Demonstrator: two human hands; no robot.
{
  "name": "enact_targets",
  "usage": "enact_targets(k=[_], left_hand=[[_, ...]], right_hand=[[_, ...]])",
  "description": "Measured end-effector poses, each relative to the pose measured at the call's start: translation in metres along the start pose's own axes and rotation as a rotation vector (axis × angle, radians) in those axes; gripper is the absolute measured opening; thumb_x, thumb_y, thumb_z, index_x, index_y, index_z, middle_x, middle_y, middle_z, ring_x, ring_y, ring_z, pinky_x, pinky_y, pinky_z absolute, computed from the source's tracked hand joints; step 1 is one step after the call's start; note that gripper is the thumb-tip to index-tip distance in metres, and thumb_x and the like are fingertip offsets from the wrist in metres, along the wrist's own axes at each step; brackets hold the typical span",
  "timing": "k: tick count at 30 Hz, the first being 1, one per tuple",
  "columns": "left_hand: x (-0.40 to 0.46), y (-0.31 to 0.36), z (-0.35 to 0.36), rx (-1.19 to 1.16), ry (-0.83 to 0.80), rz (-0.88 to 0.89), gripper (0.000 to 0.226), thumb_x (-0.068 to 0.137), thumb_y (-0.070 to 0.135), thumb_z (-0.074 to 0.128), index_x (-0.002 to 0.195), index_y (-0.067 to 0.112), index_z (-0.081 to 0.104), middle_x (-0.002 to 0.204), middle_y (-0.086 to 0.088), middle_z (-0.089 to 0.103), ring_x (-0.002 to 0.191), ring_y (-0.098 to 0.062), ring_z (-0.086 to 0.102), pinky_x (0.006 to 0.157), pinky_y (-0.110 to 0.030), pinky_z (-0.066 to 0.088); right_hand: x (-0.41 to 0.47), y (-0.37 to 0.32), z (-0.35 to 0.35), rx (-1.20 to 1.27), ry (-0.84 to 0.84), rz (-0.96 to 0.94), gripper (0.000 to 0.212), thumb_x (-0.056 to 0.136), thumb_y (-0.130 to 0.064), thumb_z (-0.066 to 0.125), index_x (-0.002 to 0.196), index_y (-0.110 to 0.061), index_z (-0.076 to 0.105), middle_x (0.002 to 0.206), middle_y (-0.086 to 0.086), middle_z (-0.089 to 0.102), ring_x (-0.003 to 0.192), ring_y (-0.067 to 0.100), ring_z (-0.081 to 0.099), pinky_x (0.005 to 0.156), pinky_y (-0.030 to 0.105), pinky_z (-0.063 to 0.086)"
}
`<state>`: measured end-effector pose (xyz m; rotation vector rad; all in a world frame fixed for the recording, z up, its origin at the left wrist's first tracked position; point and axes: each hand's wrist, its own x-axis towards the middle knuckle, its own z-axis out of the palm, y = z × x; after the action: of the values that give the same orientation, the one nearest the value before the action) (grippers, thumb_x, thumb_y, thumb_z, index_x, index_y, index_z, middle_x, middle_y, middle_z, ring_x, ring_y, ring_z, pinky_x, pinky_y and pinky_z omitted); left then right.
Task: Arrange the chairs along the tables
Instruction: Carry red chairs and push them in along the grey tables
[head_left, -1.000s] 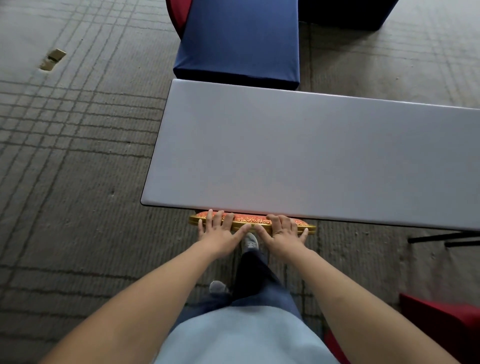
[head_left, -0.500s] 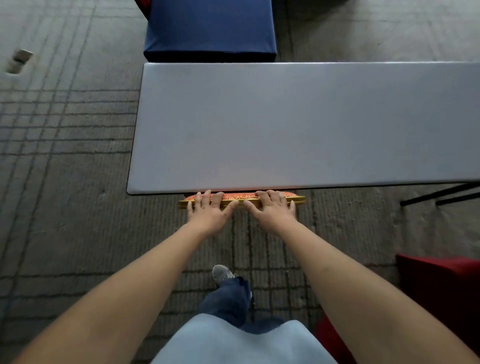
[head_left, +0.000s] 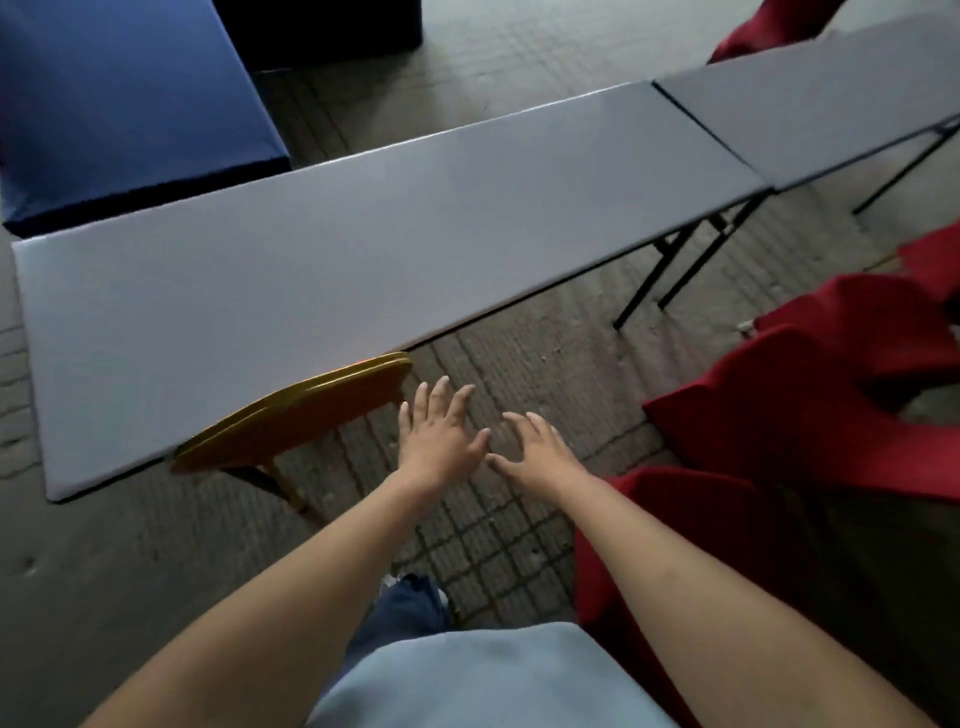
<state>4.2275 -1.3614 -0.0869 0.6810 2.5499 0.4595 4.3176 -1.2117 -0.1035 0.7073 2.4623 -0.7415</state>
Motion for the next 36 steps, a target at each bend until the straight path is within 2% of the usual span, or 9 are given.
enact_targets(k=[4, 10, 19, 28, 36], left_hand=[[-0.039, 0.071, 0.043, 0.038, -0.03, 0.092, 0.072, 0.093, 0.06, 0.046, 0.155, 0.038, 0.017, 0.167, 0.003, 0.003, 0.153, -0.023, -0.007, 0.123, -0.049, -0.003], [-0.115, 0.175, 0.11, 0.073, -0.053, 0.245, 0.074, 0.092, 0.062, 0.048, 0.155, 0.036, 0.018, 0.167, 0.001, 0.005, 0.153, -0.025, -0.004, 0.122, -0.05, 0.001], [-0.212, 0.304, 0.2, 0.158, -0.196, 0.515, 0.075, 0.091, 0.064, 0.047, 0.155, 0.039, 0.015, 0.166, 0.001, 0.006, 0.153, -0.026, -0.003, 0.122, -0.055, 0.004], [-0.252, 0.38, 0.279, 0.292, -0.416, 0.735, 0.072, 0.092, 0.06, 0.049, 0.152, 0.042, 0.015, 0.166, 0.003, 0.007, 0.153, -0.027, 0.001, 0.12, -0.058, 0.006], [-0.245, 0.429, 0.332, 0.357, -0.584, 0.846, 0.079, 0.091, 0.065, 0.047, 0.156, 0.033, 0.014, 0.165, 0.0, 0.007, 0.152, -0.026, 0.005, 0.121, -0.058, 0.005]], right_hand=[[-0.07, 0.085, -0.008, 0.062, 0.058, 0.106, 0.081, 0.091, -0.063, 0.057, 0.158, -0.033, 0.022, 0.166, 0.009, 0.014, 0.154, 0.027, 0.013, 0.124, 0.041, 0.015], [-0.19, 0.201, -0.013, 0.093, 0.158, 0.224, 0.08, 0.092, -0.06, 0.057, 0.158, -0.029, 0.023, 0.166, 0.011, 0.016, 0.153, 0.029, 0.016, 0.124, 0.042, 0.018], [-0.335, 0.33, 0.009, 0.278, 0.304, 0.414, 0.077, 0.09, -0.06, 0.059, 0.155, -0.034, 0.03, 0.165, 0.007, 0.017, 0.153, 0.027, 0.017, 0.123, 0.044, 0.021], [-0.407, 0.414, 0.052, 0.483, 0.302, 0.664, 0.075, 0.09, -0.057, 0.061, 0.155, -0.032, 0.031, 0.165, 0.007, 0.019, 0.151, 0.029, 0.021, 0.123, 0.042, 0.022], [-0.428, 0.455, 0.053, 0.503, 0.242, 0.822, 0.072, 0.092, -0.048, 0.061, 0.155, -0.027, 0.034, 0.164, 0.007, 0.022, 0.151, 0.029, 0.02, 0.124, 0.038, 0.019]])
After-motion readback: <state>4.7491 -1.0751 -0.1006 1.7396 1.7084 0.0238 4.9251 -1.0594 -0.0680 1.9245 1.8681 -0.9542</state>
